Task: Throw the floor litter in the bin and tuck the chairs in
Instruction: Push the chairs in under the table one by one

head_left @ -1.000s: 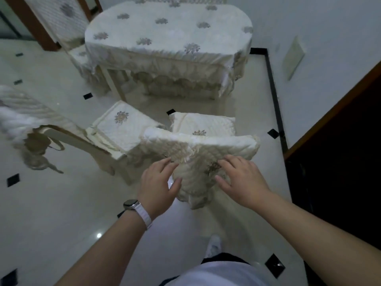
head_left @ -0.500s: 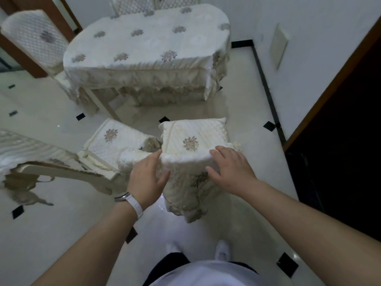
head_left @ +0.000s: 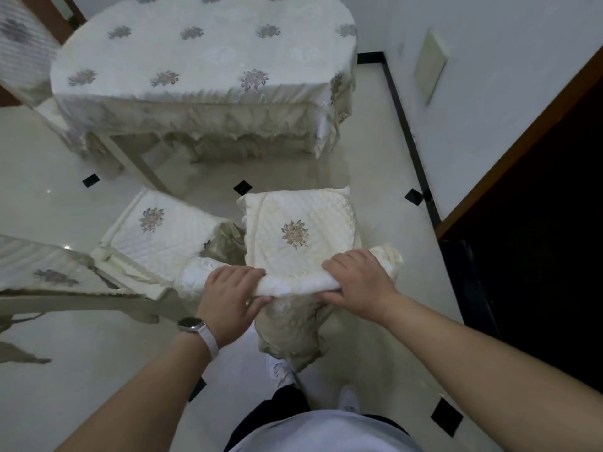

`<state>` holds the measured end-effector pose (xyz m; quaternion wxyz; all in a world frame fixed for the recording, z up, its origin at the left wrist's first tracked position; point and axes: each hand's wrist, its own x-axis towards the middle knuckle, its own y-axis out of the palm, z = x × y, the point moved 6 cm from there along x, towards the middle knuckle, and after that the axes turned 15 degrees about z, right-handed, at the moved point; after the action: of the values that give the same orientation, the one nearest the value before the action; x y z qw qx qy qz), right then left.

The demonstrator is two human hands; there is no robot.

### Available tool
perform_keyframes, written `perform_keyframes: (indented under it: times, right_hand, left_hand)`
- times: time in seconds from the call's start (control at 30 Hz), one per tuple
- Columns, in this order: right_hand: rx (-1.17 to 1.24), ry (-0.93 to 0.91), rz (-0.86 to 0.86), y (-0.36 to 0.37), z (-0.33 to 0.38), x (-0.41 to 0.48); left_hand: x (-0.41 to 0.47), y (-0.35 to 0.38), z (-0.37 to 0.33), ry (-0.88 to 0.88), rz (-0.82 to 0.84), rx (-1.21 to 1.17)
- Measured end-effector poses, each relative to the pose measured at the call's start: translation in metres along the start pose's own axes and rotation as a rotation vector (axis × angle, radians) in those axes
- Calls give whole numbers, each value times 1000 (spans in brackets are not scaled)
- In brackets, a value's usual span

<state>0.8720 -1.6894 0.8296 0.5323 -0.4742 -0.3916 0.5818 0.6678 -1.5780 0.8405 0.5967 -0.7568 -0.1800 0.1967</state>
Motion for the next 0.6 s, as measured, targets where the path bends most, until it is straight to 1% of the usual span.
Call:
perform_keyframes:
  times: [0.13,0.2,0.33,0.6]
  right_hand:
    - [-64,-77,-43,-5,-5,7]
    - [-82,-88,-81,-12,-7,10]
    - [-44,-15,-145,-41,-13,29]
    - [98,210,-133,-77,-24,80]
  left_hand:
    - [13,-4,3,155,-29,79]
    - [20,-7,6,204,-65,92]
    - [48,-31,19,222,-139,41]
    - [108,-73,59,245,-196,9]
